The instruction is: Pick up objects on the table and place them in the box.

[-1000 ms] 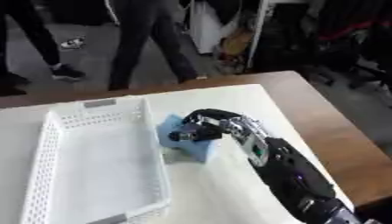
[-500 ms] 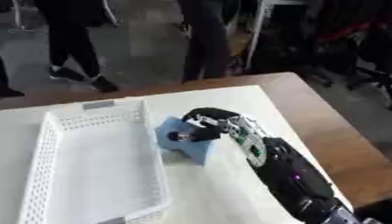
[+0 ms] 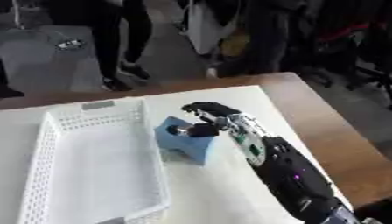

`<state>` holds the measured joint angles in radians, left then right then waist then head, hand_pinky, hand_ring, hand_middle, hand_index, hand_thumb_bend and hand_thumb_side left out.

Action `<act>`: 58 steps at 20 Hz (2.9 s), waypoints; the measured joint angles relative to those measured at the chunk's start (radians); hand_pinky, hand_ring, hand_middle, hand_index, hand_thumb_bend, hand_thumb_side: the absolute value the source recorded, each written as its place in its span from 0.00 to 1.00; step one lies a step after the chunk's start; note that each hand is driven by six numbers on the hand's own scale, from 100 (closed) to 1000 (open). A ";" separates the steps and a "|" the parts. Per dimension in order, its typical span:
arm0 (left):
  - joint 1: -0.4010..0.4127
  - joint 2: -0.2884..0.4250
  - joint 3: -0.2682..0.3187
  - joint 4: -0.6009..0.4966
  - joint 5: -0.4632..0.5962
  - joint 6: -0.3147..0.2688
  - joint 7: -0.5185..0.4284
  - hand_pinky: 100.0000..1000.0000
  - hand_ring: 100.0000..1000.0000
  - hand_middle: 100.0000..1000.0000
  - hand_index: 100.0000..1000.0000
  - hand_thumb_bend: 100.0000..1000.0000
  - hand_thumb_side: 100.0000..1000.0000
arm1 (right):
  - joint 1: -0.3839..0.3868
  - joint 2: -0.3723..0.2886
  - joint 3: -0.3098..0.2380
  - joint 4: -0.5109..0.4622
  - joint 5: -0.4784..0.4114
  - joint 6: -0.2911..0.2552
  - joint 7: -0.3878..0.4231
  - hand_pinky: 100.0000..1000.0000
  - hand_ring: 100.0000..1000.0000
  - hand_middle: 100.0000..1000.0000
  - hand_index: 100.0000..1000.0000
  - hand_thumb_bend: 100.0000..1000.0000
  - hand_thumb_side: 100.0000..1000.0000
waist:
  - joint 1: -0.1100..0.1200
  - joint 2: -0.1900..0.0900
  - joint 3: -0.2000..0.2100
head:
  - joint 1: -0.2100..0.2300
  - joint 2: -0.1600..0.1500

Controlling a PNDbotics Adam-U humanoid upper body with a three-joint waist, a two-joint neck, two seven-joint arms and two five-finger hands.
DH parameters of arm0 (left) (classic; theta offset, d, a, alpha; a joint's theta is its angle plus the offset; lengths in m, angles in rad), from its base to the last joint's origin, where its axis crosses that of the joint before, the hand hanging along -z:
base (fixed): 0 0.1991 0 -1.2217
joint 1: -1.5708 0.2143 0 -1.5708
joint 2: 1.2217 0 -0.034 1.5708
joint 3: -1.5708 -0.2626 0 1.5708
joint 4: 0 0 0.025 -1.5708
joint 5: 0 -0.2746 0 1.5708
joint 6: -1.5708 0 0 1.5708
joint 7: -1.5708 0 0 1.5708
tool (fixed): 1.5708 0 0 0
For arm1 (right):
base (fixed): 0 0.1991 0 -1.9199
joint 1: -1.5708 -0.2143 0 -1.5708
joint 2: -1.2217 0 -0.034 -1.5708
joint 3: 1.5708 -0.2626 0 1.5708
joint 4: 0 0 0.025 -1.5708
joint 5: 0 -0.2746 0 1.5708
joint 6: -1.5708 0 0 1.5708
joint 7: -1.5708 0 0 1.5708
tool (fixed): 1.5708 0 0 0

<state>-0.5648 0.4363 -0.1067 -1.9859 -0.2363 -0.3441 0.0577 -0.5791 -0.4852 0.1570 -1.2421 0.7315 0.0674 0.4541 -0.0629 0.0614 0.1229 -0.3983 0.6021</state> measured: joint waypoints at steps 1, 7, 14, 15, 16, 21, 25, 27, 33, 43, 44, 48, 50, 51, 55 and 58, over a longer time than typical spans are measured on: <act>0.000 0.000 -0.001 0.000 0.001 0.000 0.000 0.35 0.50 0.61 0.65 0.82 0.80 | 0.000 0.000 0.000 0.006 -0.001 0.003 0.003 0.86 0.88 0.86 1.00 0.62 1.00 | 0.000 0.000 0.000 | -0.004 0.000; -0.001 -0.005 -0.002 0.000 0.003 0.000 0.000 0.35 0.50 0.61 0.65 0.82 0.80 | -0.001 0.000 0.000 0.041 -0.003 0.005 0.033 0.89 0.91 0.88 1.00 0.63 1.00 | -0.005 0.000 0.006 | -0.009 -0.001; -0.010 -0.009 -0.003 0.000 0.007 0.000 0.000 0.36 0.50 0.61 0.65 0.82 0.80 | -0.006 0.000 0.004 0.078 0.003 -0.007 0.053 0.92 0.94 0.91 1.00 0.63 1.00 | -0.006 0.000 0.013 | -0.016 -0.009; -0.011 -0.009 -0.004 0.000 0.008 0.000 0.000 0.36 0.50 0.61 0.65 0.82 0.80 | -0.008 0.000 0.007 0.079 0.004 -0.009 0.055 0.93 0.95 0.92 1.00 0.63 1.00 | -0.007 0.000 0.014 | -0.016 -0.009; -0.014 -0.010 -0.004 0.000 0.009 0.000 0.000 0.36 0.50 0.61 0.65 0.82 0.80 | -0.008 0.000 0.008 0.080 0.006 -0.012 0.059 0.93 0.95 0.92 1.00 0.63 1.00 | -0.007 0.000 0.015 | -0.016 -0.009; -0.018 -0.017 -0.004 0.000 0.012 0.000 0.000 0.36 0.50 0.61 0.65 0.82 0.80 | -0.009 0.000 0.014 0.090 0.022 -0.023 0.070 0.95 0.97 0.95 1.00 0.62 1.00 | -0.009 0.000 0.019 | -0.017 -0.012; -0.019 -0.018 -0.004 0.000 0.012 0.000 -0.001 0.36 0.50 0.61 0.65 0.82 0.80 | -0.010 0.000 0.018 0.101 0.033 -0.027 0.073 0.96 0.97 0.96 1.00 0.62 1.00 | -0.009 0.000 0.020 | -0.017 -0.016; -0.020 -0.018 -0.004 0.000 0.013 -0.001 -0.003 0.36 0.50 0.61 0.65 0.82 0.80 | -0.010 0.000 0.019 0.103 0.038 -0.030 0.072 0.96 0.98 0.96 1.00 0.61 1.00 | -0.010 0.000 0.022 | -0.017 -0.016; -0.026 -0.023 -0.004 0.000 0.013 0.000 -0.004 0.36 0.50 0.61 0.65 0.82 0.80 | -0.012 0.000 0.020 0.122 0.066 -0.038 0.064 0.97 0.98 0.97 1.00 0.60 1.00 | -0.010 0.001 0.022 | -0.017 -0.016; -0.027 -0.026 -0.004 0.000 0.017 0.001 -0.005 0.36 0.50 0.61 0.65 0.82 0.79 | -0.014 0.000 0.025 0.139 0.102 -0.048 0.054 0.97 0.98 0.95 1.00 0.56 0.90 | -0.010 0.004 0.025 | -0.017 -0.016; -0.027 -0.026 -0.004 0.000 0.017 0.001 -0.005 0.36 0.50 0.61 0.65 0.82 0.79 | -0.014 0.000 0.025 0.140 0.104 -0.049 0.053 0.97 0.98 0.95 1.00 0.55 0.86 | -0.011 0.005 0.025 | -0.017 -0.016; -0.033 -0.027 -0.004 0.000 0.019 0.001 -0.006 0.36 0.50 0.61 0.65 0.82 0.79 | -0.018 0.000 0.025 0.145 0.110 -0.054 0.049 0.97 0.97 0.95 1.00 0.53 0.80 | -0.011 0.007 0.028 | -0.017 -0.017; -0.036 -0.028 -0.004 0.000 0.019 0.002 -0.007 0.36 0.50 0.61 0.65 0.82 0.79 | -0.021 0.000 0.025 0.145 0.114 -0.055 0.047 0.97 0.97 0.95 1.00 0.52 0.78 | -0.012 0.008 0.028 | -0.017 -0.017; -0.037 -0.031 -0.004 0.000 0.020 0.002 -0.007 0.36 0.50 0.61 0.65 0.82 0.79 | -0.024 0.000 0.025 0.146 0.117 -0.056 0.047 0.97 0.97 0.95 1.00 0.52 0.78 | -0.012 0.008 0.028 | -0.017 -0.017; -0.042 -0.036 -0.004 0.000 0.020 0.002 -0.008 0.36 0.50 0.61 0.65 0.83 0.79 | -0.033 0.000 0.024 0.153 0.127 -0.056 0.046 0.97 0.97 0.95 1.00 0.52 0.73 | -0.012 0.011 0.032 | -0.017 -0.025; -0.045 -0.040 -0.004 0.000 0.020 0.004 -0.013 0.36 0.50 0.61 0.65 0.83 0.79 | -0.036 0.000 0.021 0.158 0.136 -0.055 0.045 0.91 0.92 0.91 1.00 0.46 0.64 | -0.013 0.012 0.034 | -0.017 -0.027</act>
<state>-0.6094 0.3965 -0.1110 -1.9859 -0.2160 -0.3398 0.0443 -0.6149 -0.4848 0.1783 -1.0842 0.8670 0.0119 0.4995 -0.0759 0.0738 0.1572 -0.4156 0.5753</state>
